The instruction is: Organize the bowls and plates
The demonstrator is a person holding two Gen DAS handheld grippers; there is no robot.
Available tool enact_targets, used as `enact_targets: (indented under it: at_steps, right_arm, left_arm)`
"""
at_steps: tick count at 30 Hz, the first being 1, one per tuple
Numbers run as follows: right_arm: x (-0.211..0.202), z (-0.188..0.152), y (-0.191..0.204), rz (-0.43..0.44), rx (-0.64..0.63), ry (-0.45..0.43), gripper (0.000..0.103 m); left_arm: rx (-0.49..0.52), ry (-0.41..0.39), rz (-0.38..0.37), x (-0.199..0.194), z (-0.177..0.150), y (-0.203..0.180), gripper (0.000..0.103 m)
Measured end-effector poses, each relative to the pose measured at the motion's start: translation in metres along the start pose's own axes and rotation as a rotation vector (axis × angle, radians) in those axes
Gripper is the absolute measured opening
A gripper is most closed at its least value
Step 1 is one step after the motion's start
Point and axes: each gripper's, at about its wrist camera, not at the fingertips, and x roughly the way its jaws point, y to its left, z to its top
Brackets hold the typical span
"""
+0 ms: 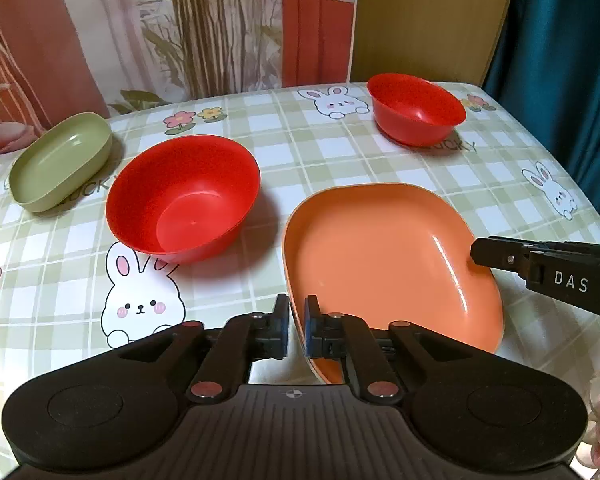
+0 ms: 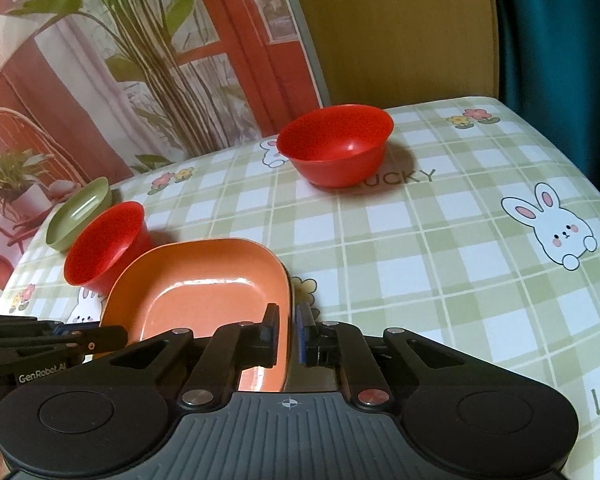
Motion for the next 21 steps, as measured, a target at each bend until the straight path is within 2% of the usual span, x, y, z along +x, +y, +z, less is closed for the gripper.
enact_targets:
  at_steps: [4, 6, 9, 18, 21]
  right_arm:
    - [0.002, 0.0, 0.002, -0.01, -0.012, 0.005, 0.015]
    - [0.005, -0.001, 0.002, -0.019, -0.018, 0.015, 0.015]
    - [0.011, -0.003, 0.002, -0.029, -0.018, 0.036, 0.015]
    - [0.007, -0.002, 0.001, -0.021, -0.006, 0.04, 0.017]
    - [-0.003, 0.004, 0.006, -0.002, -0.01, 0.018, 0.017]
  left_arm:
    - [0.0, 0.001, 0.008, 0.003, 0.002, 0.003, 0.018]
    - [-0.008, 0.004, 0.013, 0.005, 0.002, 0.006, 0.026]
    - [-0.014, 0.006, 0.02, 0.008, 0.003, 0.008, 0.032]
    - [-0.015, 0.022, 0.011, 0.014, 0.006, 0.01, 0.034]
    - [-0.026, -0.005, -0.012, 0.002, 0.009, 0.018, 0.034]
